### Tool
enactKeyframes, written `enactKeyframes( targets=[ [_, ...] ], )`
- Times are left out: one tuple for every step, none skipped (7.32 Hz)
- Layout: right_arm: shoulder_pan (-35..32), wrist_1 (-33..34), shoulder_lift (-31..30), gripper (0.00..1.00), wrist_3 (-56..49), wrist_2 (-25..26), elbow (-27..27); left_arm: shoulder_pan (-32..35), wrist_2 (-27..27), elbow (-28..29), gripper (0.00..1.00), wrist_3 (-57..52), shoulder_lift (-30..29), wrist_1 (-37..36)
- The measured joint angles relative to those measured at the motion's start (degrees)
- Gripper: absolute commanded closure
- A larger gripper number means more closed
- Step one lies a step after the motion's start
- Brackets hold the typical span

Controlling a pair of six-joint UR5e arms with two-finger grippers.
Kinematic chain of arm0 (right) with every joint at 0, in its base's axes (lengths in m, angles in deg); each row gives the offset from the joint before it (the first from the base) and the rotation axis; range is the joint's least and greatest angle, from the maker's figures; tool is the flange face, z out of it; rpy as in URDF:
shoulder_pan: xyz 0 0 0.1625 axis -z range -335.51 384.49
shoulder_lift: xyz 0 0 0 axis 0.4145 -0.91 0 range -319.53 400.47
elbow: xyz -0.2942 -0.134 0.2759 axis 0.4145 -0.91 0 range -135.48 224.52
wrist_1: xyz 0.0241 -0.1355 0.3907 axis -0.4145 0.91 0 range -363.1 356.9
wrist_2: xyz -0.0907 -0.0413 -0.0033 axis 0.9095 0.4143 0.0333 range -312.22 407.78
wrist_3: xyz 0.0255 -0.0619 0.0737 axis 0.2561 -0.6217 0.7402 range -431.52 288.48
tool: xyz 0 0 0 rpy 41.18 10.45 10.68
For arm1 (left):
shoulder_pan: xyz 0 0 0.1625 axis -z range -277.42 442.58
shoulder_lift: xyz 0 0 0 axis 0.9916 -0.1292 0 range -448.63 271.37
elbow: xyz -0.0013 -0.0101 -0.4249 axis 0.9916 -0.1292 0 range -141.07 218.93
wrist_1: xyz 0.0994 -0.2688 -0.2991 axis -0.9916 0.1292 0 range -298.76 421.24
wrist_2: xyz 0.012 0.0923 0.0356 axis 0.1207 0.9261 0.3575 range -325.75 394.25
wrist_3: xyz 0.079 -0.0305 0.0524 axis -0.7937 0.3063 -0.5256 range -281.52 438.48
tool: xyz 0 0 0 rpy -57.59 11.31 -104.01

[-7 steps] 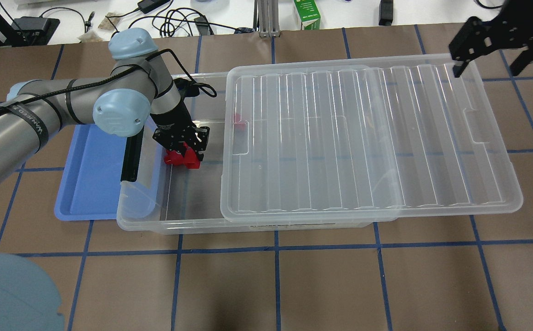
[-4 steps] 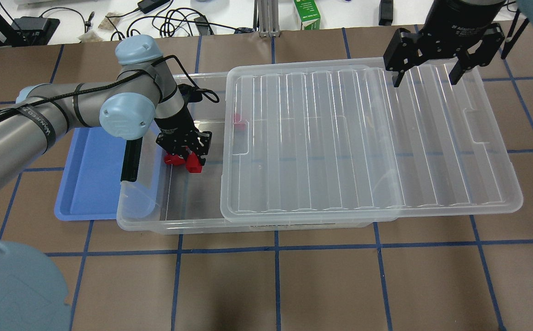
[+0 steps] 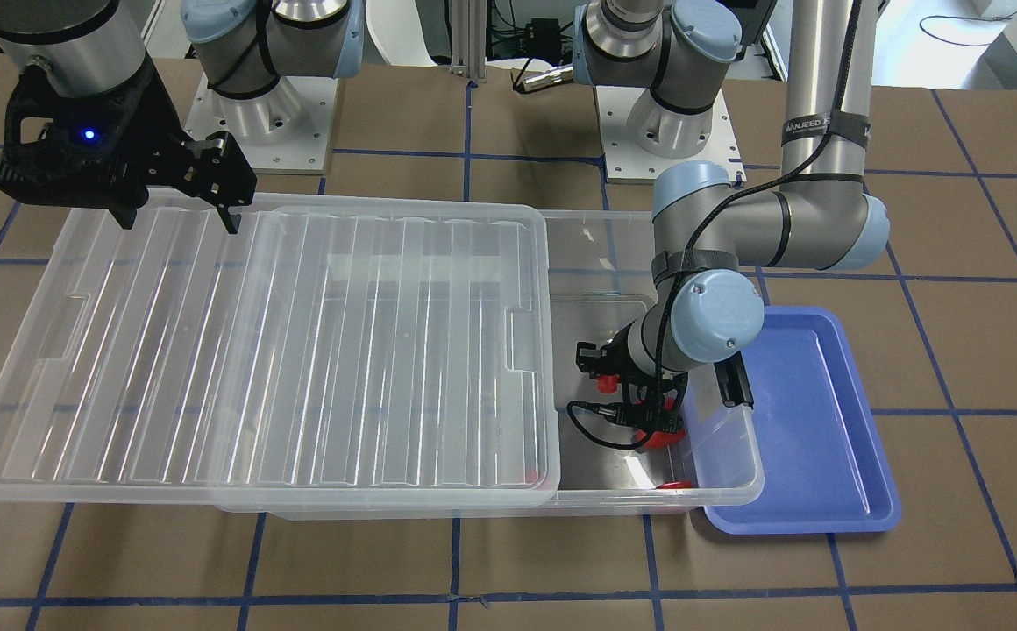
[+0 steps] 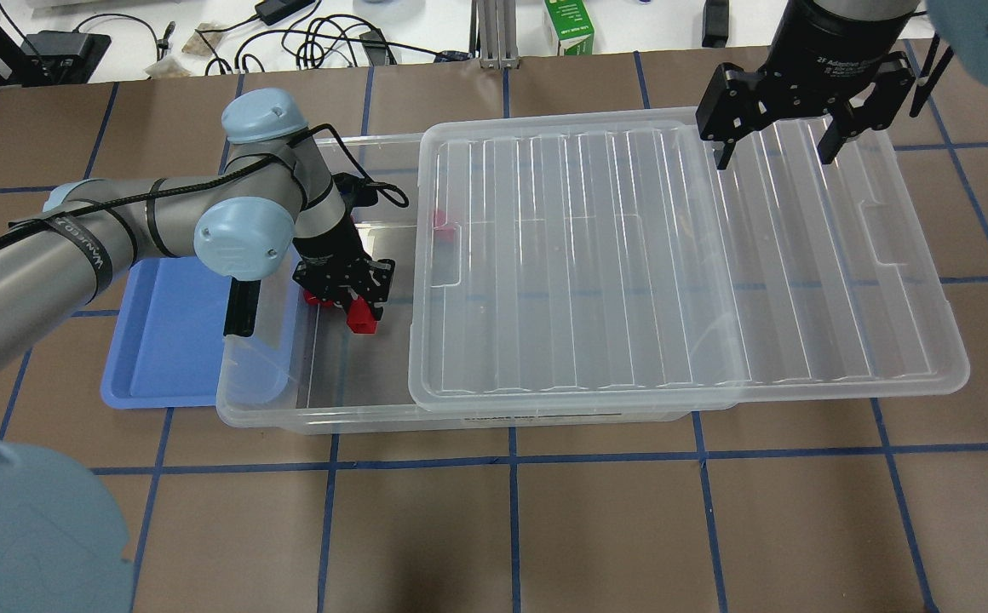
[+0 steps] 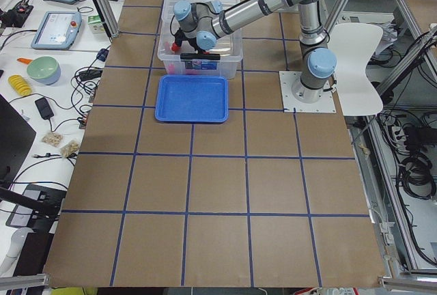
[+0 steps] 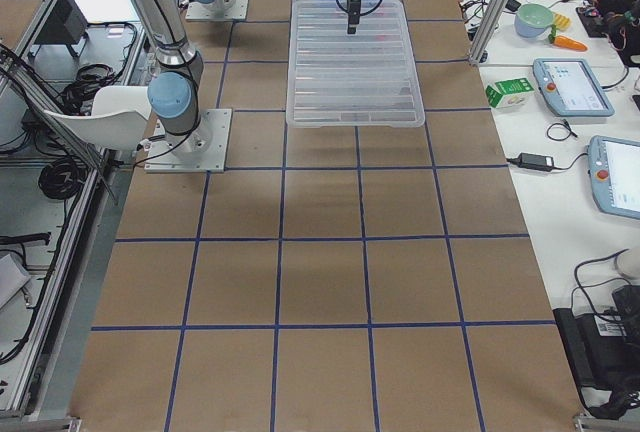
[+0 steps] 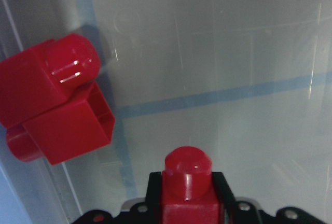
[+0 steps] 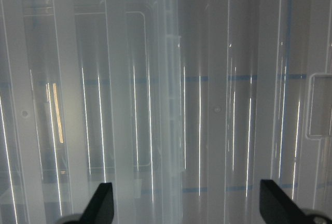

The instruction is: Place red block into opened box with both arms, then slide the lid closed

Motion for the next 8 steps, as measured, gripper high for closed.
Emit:
enactKeyframes(
  targets=[
    [0.0,0.0,0.0,0.00,0.0,0.0,0.0,0.0,0.0,-0.1,0.79,0.1,-0.4,-0.4],
    [0.0,0.0,0.0,0.00,0.0,0.0,0.0,0.0,0.0,-0.1,0.56,0.1,-0.7,-0.6],
    [0.0,0.0,0.0,0.00,0.0,-0.1,0.0,0.0,0.0,-0.1,0.21,0.1,-0.9,-0.6],
    [0.0,0.0,0.0,0.00,0.0,-0.1,0.1,0.1,0.1,-0.3,0.06,0.3,-0.9,-0.6],
    [0.0,0.0,0.0,0.00,0.0,-0.1,0.1,0.1,0.1,-0.4,0.00,1.2,-0.8,-0.6],
    [0.0,0.0,0.0,0.00,0.0,-0.1,0.1,0.1,0.2,-0.5,0.00,2.3,-0.6,-0.6],
    [0.0,0.0,0.0,0.00,0.0,-0.1,0.1,0.2,0.3,-0.5,0.00,3.0,0.0,-0.6],
    [0.0,0.0,0.0,0.00,0.0,0.0,0.1,0.2,0.4,-0.2,0.00,3.3,0.9,-0.3]
  ],
)
